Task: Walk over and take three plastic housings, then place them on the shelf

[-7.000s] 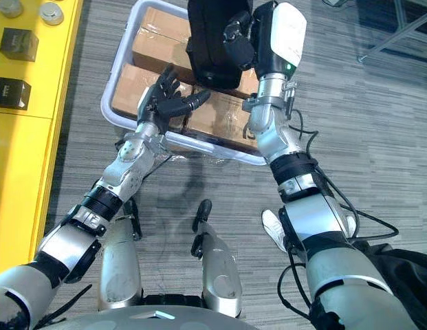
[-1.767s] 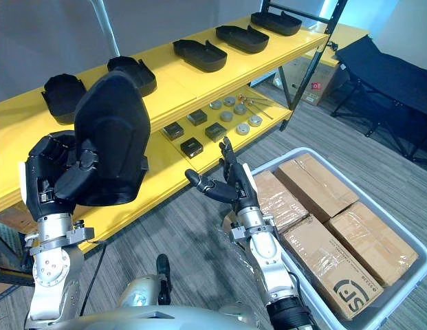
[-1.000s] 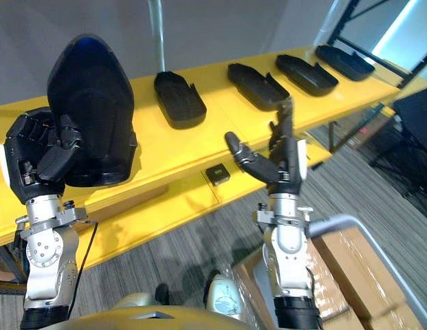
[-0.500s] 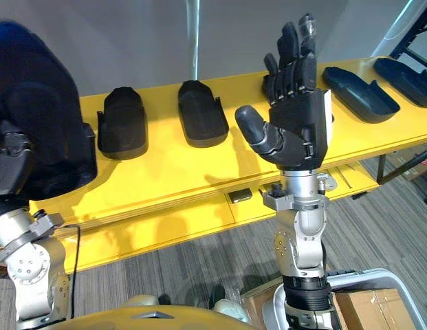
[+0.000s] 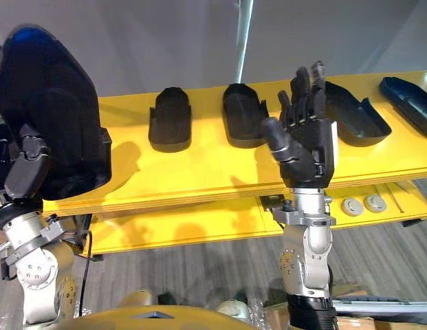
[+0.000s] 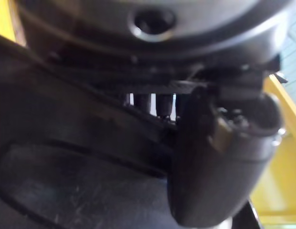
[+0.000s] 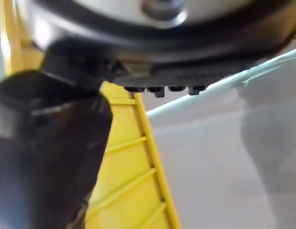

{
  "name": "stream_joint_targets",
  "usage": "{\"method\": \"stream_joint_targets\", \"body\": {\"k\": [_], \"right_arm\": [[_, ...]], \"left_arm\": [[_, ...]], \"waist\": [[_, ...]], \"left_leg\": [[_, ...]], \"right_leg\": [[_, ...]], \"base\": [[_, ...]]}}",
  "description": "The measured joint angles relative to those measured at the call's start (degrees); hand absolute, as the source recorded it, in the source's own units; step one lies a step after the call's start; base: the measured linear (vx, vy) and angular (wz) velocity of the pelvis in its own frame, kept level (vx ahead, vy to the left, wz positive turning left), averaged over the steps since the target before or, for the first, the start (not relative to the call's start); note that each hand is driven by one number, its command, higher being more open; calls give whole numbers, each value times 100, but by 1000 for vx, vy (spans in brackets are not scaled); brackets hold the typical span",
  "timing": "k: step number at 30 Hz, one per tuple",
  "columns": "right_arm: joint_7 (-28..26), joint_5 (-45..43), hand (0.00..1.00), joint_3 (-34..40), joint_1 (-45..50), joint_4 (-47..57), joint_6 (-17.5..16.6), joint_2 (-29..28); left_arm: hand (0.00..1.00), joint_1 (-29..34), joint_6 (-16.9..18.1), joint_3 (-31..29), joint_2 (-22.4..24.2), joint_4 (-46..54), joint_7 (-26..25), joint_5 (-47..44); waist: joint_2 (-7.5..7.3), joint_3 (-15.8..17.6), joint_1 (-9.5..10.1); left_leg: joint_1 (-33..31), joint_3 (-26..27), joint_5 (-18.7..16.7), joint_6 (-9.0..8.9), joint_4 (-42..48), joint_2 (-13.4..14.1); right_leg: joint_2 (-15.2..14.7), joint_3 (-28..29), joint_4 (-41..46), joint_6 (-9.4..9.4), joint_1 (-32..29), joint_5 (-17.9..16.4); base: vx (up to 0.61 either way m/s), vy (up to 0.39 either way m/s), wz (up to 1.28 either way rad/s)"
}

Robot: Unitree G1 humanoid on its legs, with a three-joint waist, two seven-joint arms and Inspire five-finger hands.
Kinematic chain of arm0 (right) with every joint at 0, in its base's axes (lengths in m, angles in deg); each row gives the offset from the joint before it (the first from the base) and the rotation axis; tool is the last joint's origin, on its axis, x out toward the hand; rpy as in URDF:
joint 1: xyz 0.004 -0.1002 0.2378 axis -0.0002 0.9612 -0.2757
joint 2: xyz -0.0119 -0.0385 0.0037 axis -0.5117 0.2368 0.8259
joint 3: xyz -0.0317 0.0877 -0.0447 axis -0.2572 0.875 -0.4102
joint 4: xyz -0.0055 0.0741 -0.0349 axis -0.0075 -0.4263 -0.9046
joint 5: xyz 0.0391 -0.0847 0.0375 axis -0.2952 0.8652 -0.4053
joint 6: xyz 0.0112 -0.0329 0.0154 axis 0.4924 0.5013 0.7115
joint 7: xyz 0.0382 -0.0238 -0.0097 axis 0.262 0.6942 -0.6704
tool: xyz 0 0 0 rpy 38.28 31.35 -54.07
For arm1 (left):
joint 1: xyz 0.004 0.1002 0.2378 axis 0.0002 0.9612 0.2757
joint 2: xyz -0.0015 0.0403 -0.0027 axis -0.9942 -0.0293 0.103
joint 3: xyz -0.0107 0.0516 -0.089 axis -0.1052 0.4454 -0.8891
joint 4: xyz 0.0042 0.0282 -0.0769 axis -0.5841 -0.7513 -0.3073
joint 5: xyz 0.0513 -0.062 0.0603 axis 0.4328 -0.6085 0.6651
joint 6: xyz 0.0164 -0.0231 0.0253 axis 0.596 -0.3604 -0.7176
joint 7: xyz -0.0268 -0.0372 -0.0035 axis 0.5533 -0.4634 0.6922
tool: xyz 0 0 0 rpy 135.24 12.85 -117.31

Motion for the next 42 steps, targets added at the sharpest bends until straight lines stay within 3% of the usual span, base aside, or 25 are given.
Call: {"method": "stream_joint_targets", "body": {"k": [2, 3, 4, 5, 6, 7, 8, 9, 10, 11, 12, 14, 16, 17, 19, 23, 29, 33, 39, 42], "right_arm": [[-8, -526, 100, -204, -84, -12, -264, -204], [-15, -578, 100, -342, -207, -85, -381, -225], [-21, -549, 100, -434, -266, -179, -425, -271], [9, -502, 100, -513, -266, -249, -435, -349], [111, -321, 100, -640, -263, -354, -407, -402], [296, -76, 100, -839, -246, -424, -339, -394], [374, 48, 100, -910, -246, -438, -332, -374], [514, 317, 100, -1020, -205, -474, -329, -393], [577, 448, 100, -1092, -168, -509, -328, -437], [610, 610, 100, -1125, -158, -549, -327, -513], [614, 611, 100, -1129, -161, -555, -327, -560], [655, 631, 100, -1070, -155, -520, -328, -585], [685, 829, 100, -888, -121, -342, -306, -581], [671, 826, 100, -759, -11, -140, -288, -560], [621, 813, 100, -554, 124, -45, -263, -549], [488, 804, 100, -204, 305, -47, -64, -520], [297, 873, 100, -244, 300, -48, 265, -223], [486, 1821, 100, -258, 323, -54, 289, -126], [1731, 2881, 100, -231, 1284, -442, 383, -536], [2967, 3536, 100, 198, 1864, -1468, 417, -885]], "left_arm": [[0, 17, 86, 107, 0, -93, -102, 6], [0, 39, 116, 160, 5, -128, -111, 0], [0, 15, 114, 197, -17, -174, -89, -5], [0, -9, 113, 195, -45, -215, 2, -29], [0, 3, 98, 203, -57, -270, 137, -76], [0, -26, 69, 201, -131, -343, 311, -122], [0, -50, 42, 208, -159, -370, 406, -121], [0, -61, -31, 219, -247, -379, 604, -119], [0, -62, -59, 220, -319, -380, 713, -111], [0, -62, -79, 230, -406, -378, 784, -95], [0, -65, -86, 230, -456, -374, 803, -94], [0, -205, -125, 252, -613, -376, 895, -240], [0, -415, -144, 363, -619, -381, 898, -273], [0, -544, -171, 534, -599, -392, 895, -272], [0, -593, -192, 816, -550, -392, 872, -246], [0, -635, -419, 1252, -380, -392, 723, -96], [0, -624, -651, 1026, -352, -393, 188, -249], [0, -682, -680, 671, -228, -440, -108, -274], [0, -777, -837, 261, -232, -560, -872, -247], [0, -777, -1021, -165, -253, -560, -1181, -294]], "waist": [[119, -51, 20], [218, -66, 46], [210, -67, 11], [70, -13, 15], [32, 31, -4], [-48, 93, 0], [-42, 140, 33], [-40, 214, 95], [-52, 243, 134], [-39, 258, 187], [2, 282, 213], [-1, 262, 74], [-46, 246, 49], [-121, 212, 20], [-61, 247, -128], [-14, 263, -154], [37, 288, -80], [72, 303, -105], [86, 271, -295], [125, 179, -422]], "left_leg": [[155, -666, 135, -95, -311, 237], [391, -898, -81, -622, -601, 92], [439, -759, -353, -871, -666, -17], [431, -679, -396, -733, -554, -152], [362, -646, -547, -607, -320, -219], [331, -662, -704, -543, -62, -281], [316, -669, -805, -506, 87, -277], [304, -652, -953, -435, 302, -300], [342, -592, -993, -366, 306, -321], [435, -440, -984, -262, 174, -330], [508, -324, -947, -190, 33, -307], [638, -201, -709, -34, -492, -342], [667, -168, -476, -63, -860, -464], [663, -134, -346, -51, -1014, -588], [628, -184, -266, 14, -1082, -722], [661, -242, -194, -27, -1214, -721], [492, -314, -135, -112, -861, -359], [761, -226, 19, -178, -1272, -314], [1194, 38, 503, -306, -2427, -504], [1202, 141, 614, -313, -2684, -578]], "right_leg": [[-188, 319, 97, 193, -131, 111], [-301, 542, 132, 331, -263, 201], [-422, 676, 38, 364, -264, 225], [-558, 766, -54, 347, -220, 213], [-568, 782, 24, 345, -178, 212], [-485, 704, 221, 461, -40, 361], [-526, 700, 276, 611, -23, 514], [-576, 618, 478, 644, -52, 700], [-622, 613, 621, 489, -121, 825], [-625, 549, 630, 124, -233, 1157], [-617, 493, 618, -10, -285, 1215], [-74, 527, 1295, 90, -383, 209], [423, 655, 971, 53, -243, -265], [531, 654, 490, 36, -69, -287], [530, 679, 147, 78, 56, -150], [580, 690, 19, 118, 124, -108], [832, 637, 83, -48, 172, -270], [879, 636, 127, -110, 225, -310], [806, 679, 258, -115, 49, -420], [812, 778, 260, -22, -96, -353]], "base": [[-82, 520, -63], [-58, 590, -63], [-56, 589, -47], [-56, 479, -16], [7, 327, -3], [27, 262, 1], [3, 265, 2], [-81, 294, -6], [-144, 355, -24], [-117, 262, -38], [-87, 167, -46], [-21, 94, -27], [29, 50, -19], [40, 24, -11], [42, 47, 18], [40, -13, 10], [14, -84, 6], [2, -7, 1], [-52, -4, -5], [21, 18, -11]]}}
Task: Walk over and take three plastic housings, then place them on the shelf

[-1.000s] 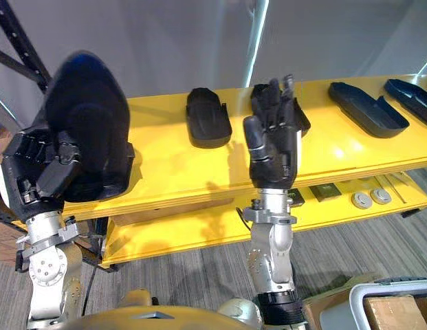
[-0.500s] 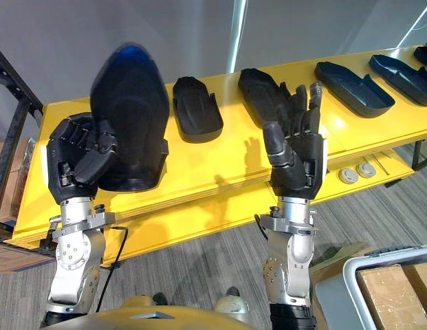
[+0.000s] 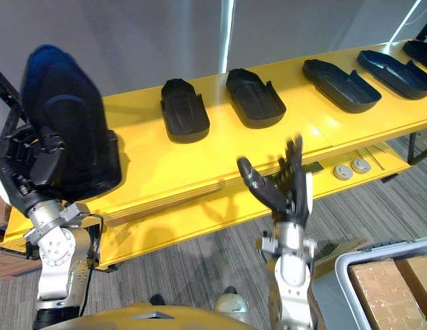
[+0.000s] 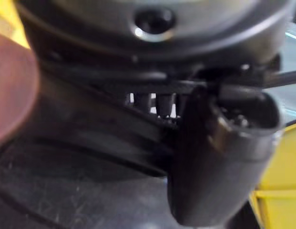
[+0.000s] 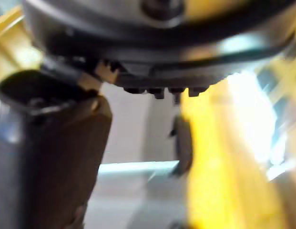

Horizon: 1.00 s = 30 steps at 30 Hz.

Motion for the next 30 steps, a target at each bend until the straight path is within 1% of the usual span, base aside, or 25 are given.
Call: {"method": "stream_joint_targets", "body": {"k": [1, 2, 3, 4, 5, 6, 8, 9, 12, 13, 14, 15, 16, 17, 19, 20, 21, 22, 23, 25, 26, 27, 29, 30], "right_arm": [[442, 35, 100, 380, 144, -473, 46, -101], [695, 23, 100, 783, 299, -839, 59, -183], [740, 21, 100, 956, 378, -971, 61, -206], [718, 22, 100, 1201, 551, -1141, 80, -188], [640, 20, 100, 1269, 635, -1213, 92, -159], [402, 29, 100, 1307, 810, -1420, 99, -70], [165, 325, 100, 1278, 916, -1870, 98, 39], [24, 593, 100, 1198, 887, -2337, 102, 130], [-140, 660, 100, 966, 725, -2916, 128, 141], [-296, 662, 100, 866, 615, -3130, 198, 179], [-415, 661, 100, 725, 500, -3287, 267, 276], [-465, 661, 100, 647, 441, -3351, 305, 342], [-554, 657, 100, 539, 323, -3454, 404, 455], [-589, 651, 100, 462, 181, -3549, 454, 548], [-649, 618, 100, 433, -9, -3657, 486, 625], [-747, 457, 100, 426, -162, -3700, 499, 684], [-794, 397, 100, 426, -210, -3708, 501, 711], [-869, 395, 100, 424, -287, -3728, 503, 769], [-952, 389, 100, 420, -350, -3740, 503, 803], [-1078, 382, 100, 376, -487, -3859, 518, 822], [-1200, 381, 100, 341, -519, -3935, 537, 828], [-1268, 378, 100, 301, -521, -4010, 545, 849], [-1575, 385, 100, 86, -632, -4334, 585, 943], [-1615, 388, 100, 49, -649, -4374, 590, 943]], "left_arm": [[0, -1, -52, -168, -32, 0, -94, -114], [0, -1, -127, -331, -57, 0, -194, -250], [0, -1, -178, -424, -77, 1, -243, -298], [0, -1, -276, -585, -168, 0, -352, -508], [0, -2, -323, -663, -217, 0, -386, -628], [0, -26, -403, -785, -303, -2, -418, -814], [0, -194, -514, -772, -380, -84, -410, -1012], [0, -301, -563, -760, -401, -156, -383, -1139], [0, -566, -655, -738, -451, -622, -298, -1253], [0, -672, -710, -735, -512, -950, -231, -1493], [0, -849, -764, -733, -592, -1326, -136, -1741], [0, -966, -785, -733, -632, -1480, -73, -1936], [0, -1211, -845, -748, -721, -1732, 92, -2284], [0, -1412, -876, -746, -880, -2010, 294, -2522], [0, -1622, -914, -749, -1128, -2372, 536, -2810], [0, -1892, -1040, -757, -1377, -2774, 734, -2989], [0, -2006, -1095, -758, -1467, -2951, 784, -3024], [0, -2237, -1147, -758, -1647, -3354, 892, -3110], [0, -2493, -1191, -758, -1829, -3812, 988, -3134], [0, -2836, -1278, -764, -2143, -4462, 1102, -3304], [0, -2976, -1258, -766, -2287, -4562, 1143, -3340], [0, -3065, -1275, -759, -2353, -4640, 1213, -3343], [0, -3362, -1409, -700, -2614, -5002, 1384, -3333], [0, -3403, -1424, -695, -2635, -5038, 1397, -3333]], "waist": [[38, -10, -34], [95, -39, -48], [121, -57, -67], [160, -79, -134], [168, -84, -160], [162, -98, -185], [156, -101, -191], [153, -101, -218], [174, -105, -212], [172, -109, -215], [216, -106, -217], [235, -96, -218], [245, -31, -210], [256, 40, -166], [251, 84, -164], [244, 150, -164], [249, 178, -167], [203, 262, -188], [211, 348, -211], [134, 502, -279], [124, 605, -295], [135, 631, -289], [178, 746, -321], [187, 769, -320]], "left_leg": [[55, 36, 50, -3, -78, -42], [116, 94, 68, -8, -153, -68], [123, 129, 69, -8, -158, -75], [145, 190, 69, -8, -160, -85], [172, 223, 69, -8, -167, -84], [232, 310, 69, -8, -178, -73], [298, 315, 71, -12, -213, -53], [293, 303, 81, -29, -235, -45], [252, 249, 118, -32, -253, -44], [174, 225, 114, -34, -251, -37], [81, 190, 133, -34, -245, -44], [44, 173, 138, -28, -252, -51], [-27, 132, 166, 6, -253, -67], [-48, 126, 206, 15, -275, -79], [-77, 126, 274, 25, -343, -84], [-107, 126, 354, 21, -373, -88], [-109, 127, 369, 22, -384, -88], [-106, 127, 389, 20, -401, -86], [-87, 132, 406, 12, -396, -80], [-116, 136, 438, -1, -373, -70], [-122, 139, 439, -2, -342, -67], [-121, 139, 439, -3, -337, -66], [-122, 145, 435, -9, -315, -62], [-126, 145, 434, -10, -308, -60]], "right_leg": [[-21, 23, 0, 14, -7, 10], [-31, 58, -1, 14, 3, 8], [-39, 69, -2, 14, 2, 7], [-52, 97, -4, 13, 6, 6], [-53, 136, -3, 13, 11, 7], [-64, 196, -3, 13, 21, 6], [-37, 202, -4, 9, 73, 4], [-22, 198, -4, 7, 65, 3], [12, 168, -1, -7, 55, -9], [16, 153, -1, -45, 1, -37], [15, 155, 6, -43, -69, -35], [13, 160, 22, -43, -110, -35], [3, 161, 86, -43, -179, -36], [-3, 164, 133, -44, -227, -37], [-2, 169, 204, -64, -317, -50], [4, 171, 244, -68, -374, -50], [3, 177, 280, -71, -398, -53], [4, 180, 327, -69, -431, -54], [3, 179, 391, -83, -447, -81], [8, 182, 425, -85, -492, -83], [3, 181, 457, -95, -501, -91], [0, 179, 476, -106, -507, -103], [-6, 179, 504, -118, -524, -116], [-6, 179, 508, -118, -530, -116]], "base": [[77, 40, -8], [82, 49, -10], [99, 59, -10], [74, 41, -8], [70, 49, -21], [19, 19, -21], [-22, -5, -8], [-73, -23, 5], [-100, -38, 9], [-122, -29, 13], [-96, -17, 16], [-82, -7, 21], [-76, 3, 15], [-72, 5, 11], [-44, 0, 2], [0, 0, 0], [0, 0, 0], [0, 0, 0], [0, 0, 0], [0, 0, 0], [0, 0, 0], [0, 0, 0], [0, 0, 0], [0, 0, 0]]}}
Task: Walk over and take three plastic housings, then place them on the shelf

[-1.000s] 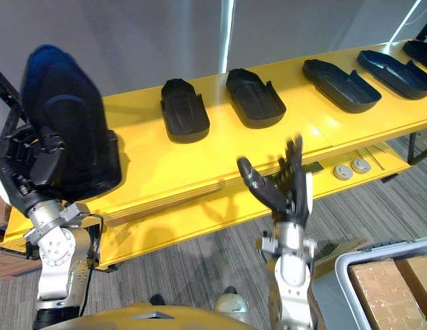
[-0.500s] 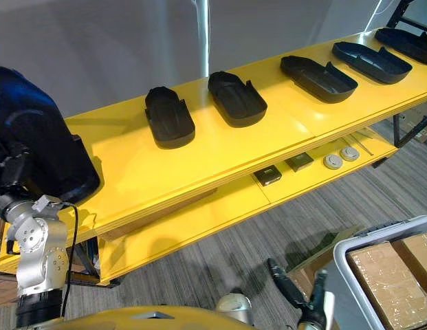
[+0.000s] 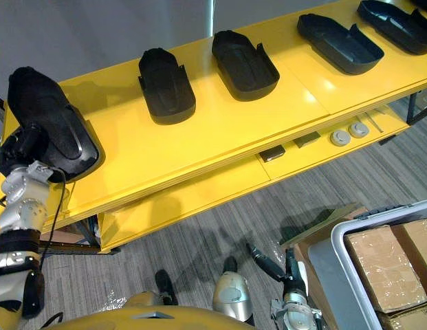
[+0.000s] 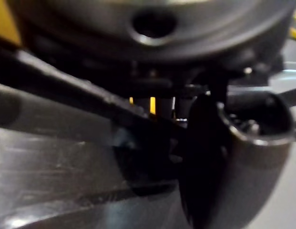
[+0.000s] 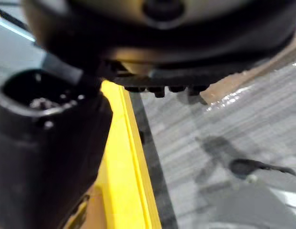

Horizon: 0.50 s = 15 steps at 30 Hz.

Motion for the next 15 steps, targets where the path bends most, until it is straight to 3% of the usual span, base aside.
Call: {"method": "stream_joint_targets", "body": {"k": [4, 7, 8, 15], "right_arm": [[-115, -10, 100, -316, -138, -153, 9, -8], [-65, -205, 100, -444, -308, -149, 9, -7], [-24, -242, 100, -466, -326, -104, 9, 3], [61, -243, 100, -631, -410, -104, 38, 42]], "left_arm": [[0, -499, -184, 218, -150, -126, 82, 74], [0, -877, -293, 453, -330, -247, 124, 268], [100, -1014, -329, 526, -355, -266, 158, 282], [100, -1279, -351, 896, -536, -467, 284, 786]], "waist": [[-19, 203, 24], [-130, 336, 12], [-150, 365, 21], [-168, 454, 14]], "left_leg": [[-226, -79, -28, -33, 183, 39], [-342, -168, -25, -29, 283, 70], [-386, -194, -22, -26, 287, 76], [-401, -194, -16, -15, 254, 69]], "right_leg": [[-21, -44, 138, -11, -150, -25], [-34, -125, 265, -44, -212, -71], [-42, -161, 289, -45, -238, -85], [-66, -161, 307, -45, -263, -84]], "base": [[-40, -14, 9], [-61, -25, 14], [-58, -24, 14], [-6, -2, 1]]}}
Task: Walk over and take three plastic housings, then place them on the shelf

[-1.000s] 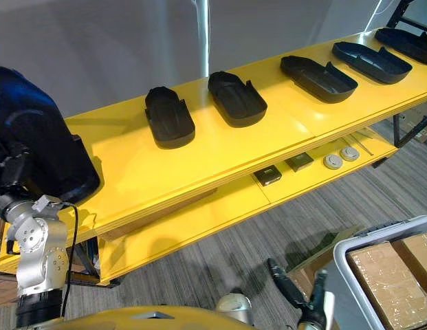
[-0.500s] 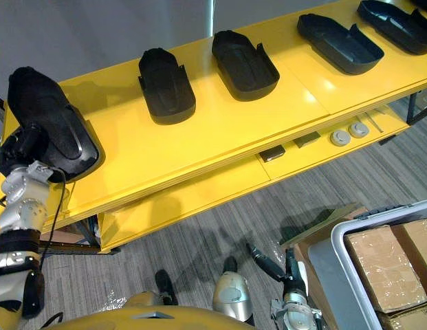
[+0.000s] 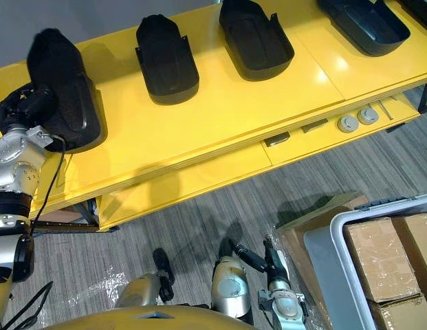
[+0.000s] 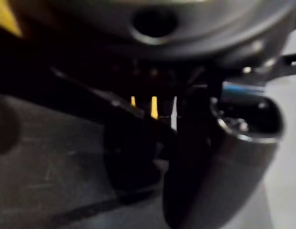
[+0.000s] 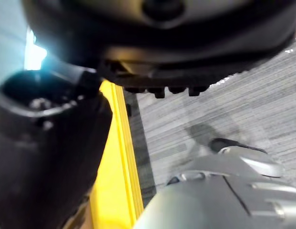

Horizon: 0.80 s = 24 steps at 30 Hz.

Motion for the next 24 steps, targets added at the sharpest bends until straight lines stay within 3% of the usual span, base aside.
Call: {"method": "stream_joint_targets", "body": {"k": [10, 18, 24], "right_arm": [[21, -1, 100, -14, 8, -103, -7, -26], [145, 1, 100, 29, 396, -134, -31, -256], [225, 9, 100, 144, 565, -167, -152, -407]], "left_arm": [[100, -216, -341, 45, -24, -417, -42, 346], [100, -210, -333, 33, -23, -606, -505, 42], [100, -201, -201, 35, 95, -518, -515, -285]], "waist": [[0, 0, -7], [20, -61, -67], [-51, -487, -104]], "left_leg": [[284, 191, -60, -67, 25, 18], [622, 377, -87, -91, -118, 103], [746, 613, -57, -94, -195, 16]], "right_leg": [[22, 145, -33, -3, 214, -2], [86, 161, -258, 45, 516, 37], [67, 144, -689, 148, 781, 190]], "base": [[-7, 5, -7], [1, -2, -8], [81, 31, 0]]}}
